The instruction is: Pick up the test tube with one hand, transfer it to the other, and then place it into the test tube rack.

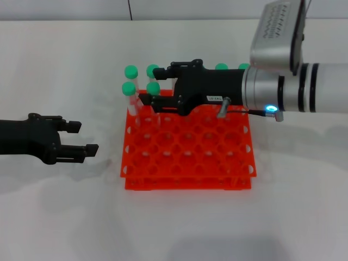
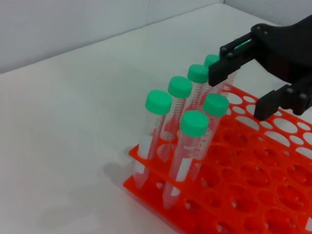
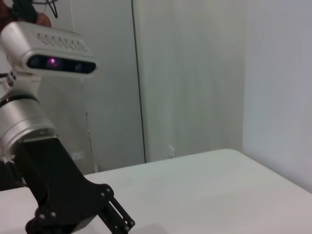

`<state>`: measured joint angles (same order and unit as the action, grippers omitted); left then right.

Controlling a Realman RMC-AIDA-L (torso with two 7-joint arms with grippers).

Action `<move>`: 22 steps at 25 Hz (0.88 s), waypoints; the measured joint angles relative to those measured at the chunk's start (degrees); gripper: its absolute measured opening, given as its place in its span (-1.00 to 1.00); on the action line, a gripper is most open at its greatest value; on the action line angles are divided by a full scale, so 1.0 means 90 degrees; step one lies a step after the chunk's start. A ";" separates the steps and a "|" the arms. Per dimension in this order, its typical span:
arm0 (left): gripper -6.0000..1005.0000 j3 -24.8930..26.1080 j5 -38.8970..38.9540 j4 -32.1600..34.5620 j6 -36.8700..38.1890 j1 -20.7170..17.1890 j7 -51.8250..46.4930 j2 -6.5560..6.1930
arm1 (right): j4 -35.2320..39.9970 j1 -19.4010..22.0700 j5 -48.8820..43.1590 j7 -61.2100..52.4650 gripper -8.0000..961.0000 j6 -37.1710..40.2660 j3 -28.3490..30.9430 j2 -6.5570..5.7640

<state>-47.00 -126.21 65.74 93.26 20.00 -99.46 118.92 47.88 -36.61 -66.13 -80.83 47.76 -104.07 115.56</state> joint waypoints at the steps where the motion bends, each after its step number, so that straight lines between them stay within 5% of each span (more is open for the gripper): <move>1: 0.52 0.0003 0.0001 0.0000 0.0000 0.0001 0.0003 0.0000 | 0.0086 0.0069 -0.0012 -0.0001 0.09 -0.0002 0.0006 -0.0012; 4: 0.52 0.0007 0.0002 0.0000 0.0000 0.0012 0.0017 0.0000 | 0.0349 0.0297 -0.0053 -0.0014 0.30 0.0014 0.0101 -0.0042; 10: 0.52 0.0017 0.0003 0.0000 0.0000 0.0023 0.0069 0.0000 | 0.0794 0.0810 -0.0820 -0.0442 0.30 0.0520 0.0881 -0.0051; 22: 0.52 0.0028 0.0751 0.0094 0.0111 -0.0038 0.0300 -0.0035 | 0.0956 0.0966 -0.3037 -0.1570 0.27 0.3185 0.3495 -0.0103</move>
<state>-46.75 -119.45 66.59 94.25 19.65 -96.76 118.60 56.49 -27.91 -93.46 -94.96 76.43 -72.62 114.64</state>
